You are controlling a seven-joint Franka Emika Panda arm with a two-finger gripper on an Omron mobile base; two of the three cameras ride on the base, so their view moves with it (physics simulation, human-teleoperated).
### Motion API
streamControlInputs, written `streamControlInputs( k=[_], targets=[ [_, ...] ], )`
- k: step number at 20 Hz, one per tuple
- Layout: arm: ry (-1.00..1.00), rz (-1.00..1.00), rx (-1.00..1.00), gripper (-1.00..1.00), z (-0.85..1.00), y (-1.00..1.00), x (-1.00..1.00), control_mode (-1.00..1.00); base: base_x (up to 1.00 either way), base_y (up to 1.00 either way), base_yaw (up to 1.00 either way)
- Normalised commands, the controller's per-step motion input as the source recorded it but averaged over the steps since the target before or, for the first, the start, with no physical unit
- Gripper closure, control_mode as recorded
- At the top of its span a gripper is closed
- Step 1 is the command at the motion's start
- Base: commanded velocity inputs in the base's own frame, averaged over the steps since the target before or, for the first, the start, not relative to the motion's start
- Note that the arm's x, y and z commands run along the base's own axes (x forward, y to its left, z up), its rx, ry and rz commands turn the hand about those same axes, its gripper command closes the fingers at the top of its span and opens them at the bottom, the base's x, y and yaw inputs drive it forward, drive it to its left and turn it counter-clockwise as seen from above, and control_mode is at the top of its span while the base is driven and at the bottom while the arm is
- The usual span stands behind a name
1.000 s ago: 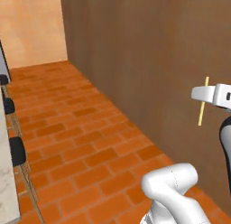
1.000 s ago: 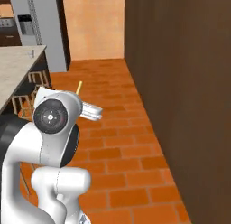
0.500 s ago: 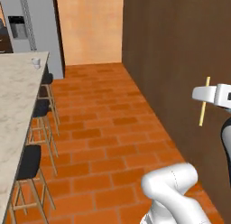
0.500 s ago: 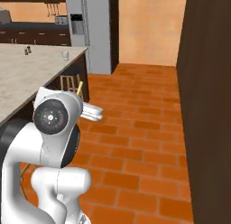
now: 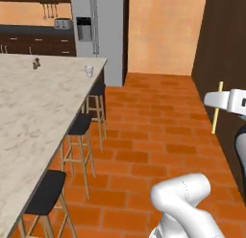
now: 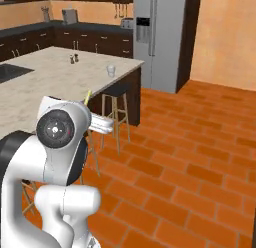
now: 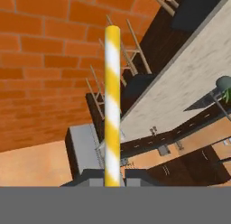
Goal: Take a straw from the drawer in front and place it inside the glass cup on the dining counter.
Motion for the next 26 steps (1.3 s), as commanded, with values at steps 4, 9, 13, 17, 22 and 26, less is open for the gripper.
streamControlInputs(
  k=[4,9,13,17,22,26],
  targets=[
    [0.00,0.00,0.00,1.00,0.00,0.00,0.00,1.00,1.00,-0.55,0.47],
    [0.00,0.00,0.00,1.00,0.00,0.00,0.00,1.00,1.00,-0.59,0.46],
    [0.00,0.00,0.00,1.00,0.00,0.00,0.00,1.00,0.97,-0.65,0.44],
    [0.00,0.00,0.00,1.00,0.00,0.00,0.00,1.00,0.93,-0.70,0.42],
    [0.00,0.00,0.00,1.00,0.00,0.00,0.00,1.00,0.90,-0.72,0.41],
    [0.00,0.00,0.00,1.00,0.00,0.00,0.00,1.00,0.88,-0.73,0.41]
  ],
)
